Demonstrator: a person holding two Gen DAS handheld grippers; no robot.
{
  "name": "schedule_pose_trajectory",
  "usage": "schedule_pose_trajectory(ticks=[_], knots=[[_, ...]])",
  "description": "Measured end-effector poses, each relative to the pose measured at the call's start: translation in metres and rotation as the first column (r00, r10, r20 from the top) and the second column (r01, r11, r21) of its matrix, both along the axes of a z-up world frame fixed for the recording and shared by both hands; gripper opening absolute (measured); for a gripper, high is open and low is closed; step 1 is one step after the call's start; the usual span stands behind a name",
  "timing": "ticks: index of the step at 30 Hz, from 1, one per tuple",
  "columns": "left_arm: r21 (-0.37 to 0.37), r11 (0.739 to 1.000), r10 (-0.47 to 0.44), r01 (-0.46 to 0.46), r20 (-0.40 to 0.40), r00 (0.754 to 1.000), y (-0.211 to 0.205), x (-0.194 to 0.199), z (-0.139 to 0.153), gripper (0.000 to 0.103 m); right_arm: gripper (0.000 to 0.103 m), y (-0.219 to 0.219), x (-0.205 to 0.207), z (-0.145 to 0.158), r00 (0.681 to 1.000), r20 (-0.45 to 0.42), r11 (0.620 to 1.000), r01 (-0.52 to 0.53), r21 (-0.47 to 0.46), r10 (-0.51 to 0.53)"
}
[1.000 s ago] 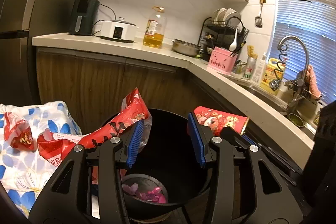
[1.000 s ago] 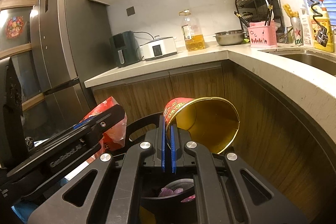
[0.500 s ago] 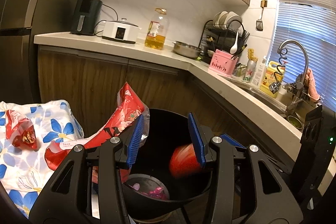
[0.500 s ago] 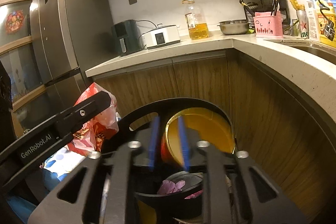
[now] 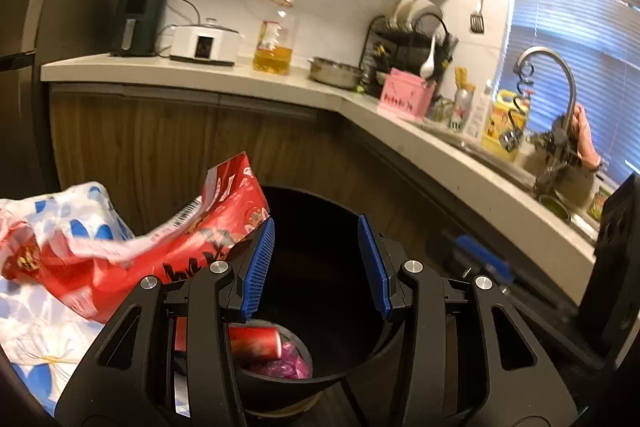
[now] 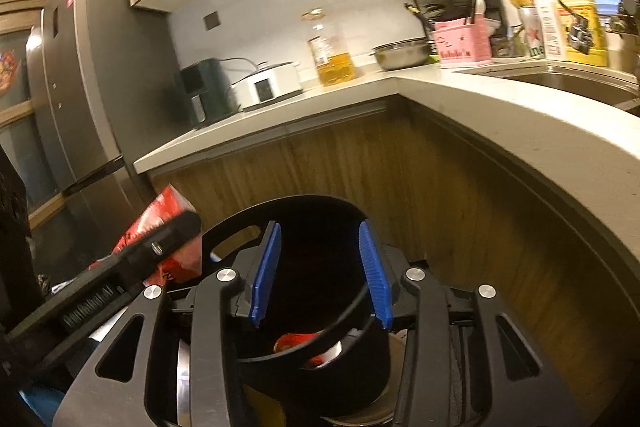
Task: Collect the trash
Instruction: 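Open both tools to drop the red bag and cup into the bin, then move both open tools back over the trash on the table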
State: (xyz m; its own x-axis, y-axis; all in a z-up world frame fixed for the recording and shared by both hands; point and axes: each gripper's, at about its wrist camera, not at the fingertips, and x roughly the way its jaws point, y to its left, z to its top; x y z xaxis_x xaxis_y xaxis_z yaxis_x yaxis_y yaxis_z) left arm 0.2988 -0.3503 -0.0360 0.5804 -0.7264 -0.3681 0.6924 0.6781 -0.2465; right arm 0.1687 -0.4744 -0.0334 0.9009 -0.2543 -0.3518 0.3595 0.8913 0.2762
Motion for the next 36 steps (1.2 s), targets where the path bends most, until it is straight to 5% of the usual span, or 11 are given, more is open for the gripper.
schedule_pose_trajectory(ticks=[4, 9, 15, 22, 26, 31, 36], knots=[[0.04, 0.998, -0.054, 0.055, -0.011, 0.998, -0.015, -0.006, -0.008, 0.043, 0.043, -0.008, -0.007, 0.0, 0.999, 0.007, 0.999, 0.033, 0.003, -0.033], [0.065, 0.995, -0.079, 0.079, 0.005, 0.997, -0.021, -0.015, -0.01, 0.065, 0.043, -0.019, -0.014, -0.001, 0.997, 0.009, 0.997, 0.076, 0.023, -0.076], [0.075, 0.993, -0.094, 0.091, 0.038, 0.995, -0.013, -0.03, -0.003, 0.069, 0.044, -0.023, -0.019, -0.002, 0.995, 0.012, 0.994, 0.104, 0.029, -0.104], [-0.006, 0.989, -0.145, 0.145, 0.05, 0.988, 0.008, -0.059, 0.021, 0.075, 0.044, -0.019, -0.024, -0.003, 0.994, 0.013, 0.994, 0.107, 0.019, -0.107], [-0.043, 0.998, -0.033, 0.038, 0.11, 0.993, 0.043, -0.073, 0.03, 0.075, 0.044, -0.016, -0.024, -0.003, 0.995, 0.007, 0.995, 0.097, 0.02, -0.097], [-0.008, 0.987, 0.158, -0.16, 0.193, 0.968, 0.096, -0.073, 0.013, 0.075, 0.044, -0.005, -0.026, -0.002, 0.997, 0.008, 0.997, 0.075, -0.018, -0.075], [0.04, 0.968, 0.242, -0.248, 0.104, 0.965, 0.129, -0.046, -0.021, 0.075, 0.044, 0.008, -0.028, -0.004, 0.999, 0.005, 0.998, 0.049, -0.029, -0.049]])
